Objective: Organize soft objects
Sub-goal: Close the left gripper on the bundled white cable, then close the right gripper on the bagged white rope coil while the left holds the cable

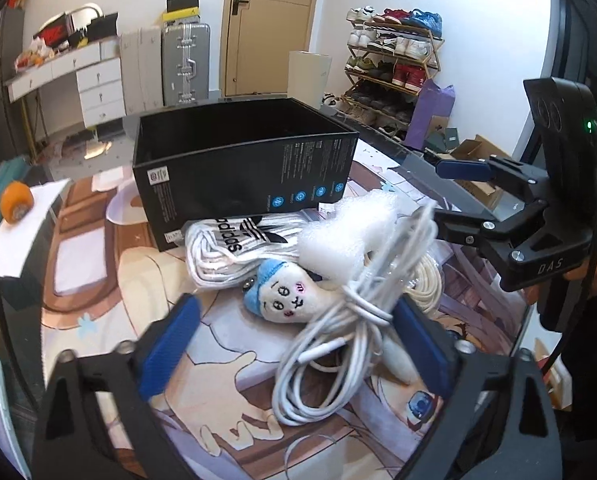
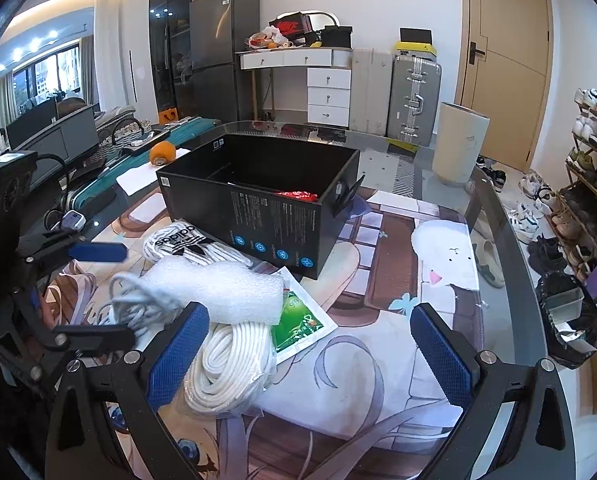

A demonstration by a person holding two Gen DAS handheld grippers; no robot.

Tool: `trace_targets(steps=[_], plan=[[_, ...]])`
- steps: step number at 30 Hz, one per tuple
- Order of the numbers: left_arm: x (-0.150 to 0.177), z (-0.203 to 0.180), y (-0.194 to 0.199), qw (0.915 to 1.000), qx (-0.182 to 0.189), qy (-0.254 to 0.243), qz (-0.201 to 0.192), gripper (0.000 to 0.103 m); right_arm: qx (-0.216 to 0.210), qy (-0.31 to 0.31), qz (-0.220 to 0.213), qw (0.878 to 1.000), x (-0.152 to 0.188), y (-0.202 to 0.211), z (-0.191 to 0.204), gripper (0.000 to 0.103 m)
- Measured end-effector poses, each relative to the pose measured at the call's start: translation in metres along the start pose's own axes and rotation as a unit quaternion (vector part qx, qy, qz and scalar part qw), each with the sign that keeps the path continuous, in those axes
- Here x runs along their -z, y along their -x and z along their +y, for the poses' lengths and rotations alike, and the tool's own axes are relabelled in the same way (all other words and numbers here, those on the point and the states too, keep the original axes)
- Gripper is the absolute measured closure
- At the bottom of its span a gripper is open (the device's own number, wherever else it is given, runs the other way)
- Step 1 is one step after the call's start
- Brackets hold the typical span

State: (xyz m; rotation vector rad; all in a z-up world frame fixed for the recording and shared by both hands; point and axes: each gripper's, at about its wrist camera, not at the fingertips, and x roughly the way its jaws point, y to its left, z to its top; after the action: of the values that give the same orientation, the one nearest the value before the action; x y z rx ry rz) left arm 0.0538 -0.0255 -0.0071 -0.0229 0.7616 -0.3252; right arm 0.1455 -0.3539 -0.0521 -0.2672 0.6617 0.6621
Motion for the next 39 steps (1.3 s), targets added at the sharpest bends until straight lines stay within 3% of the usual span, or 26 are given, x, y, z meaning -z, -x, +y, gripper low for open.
trace_targets(steps=[10, 17, 23, 39], plan=[[0.002, -0.007, 0.001, 0.9996, 0.023, -0.016, -0.003, 0.049, -0.002, -0.004, 0.003, 1.000, 0.001, -0.002, -0.001, 0.001], [0.002, -0.014, 0.005, 0.9985, 0.045, -0.029, -0.004, 0.075, -0.004, -0.005, 0.006, 1.000, 0.001, -0.004, -0.001, 0.001], [0.000, -0.013, 0.011, 0.9984, 0.050, -0.025, -0.010, 0.077, -0.007, -0.008, 0.012, 1.000, 0.002, -0.006, -0.001, 0.001], [-0.008, 0.010, 0.024, 0.9990, 0.016, 0.009, -0.040, 0.077, -0.029, 0.028, 0.063, 0.997, 0.012, -0.030, 0.029, 0.001]])
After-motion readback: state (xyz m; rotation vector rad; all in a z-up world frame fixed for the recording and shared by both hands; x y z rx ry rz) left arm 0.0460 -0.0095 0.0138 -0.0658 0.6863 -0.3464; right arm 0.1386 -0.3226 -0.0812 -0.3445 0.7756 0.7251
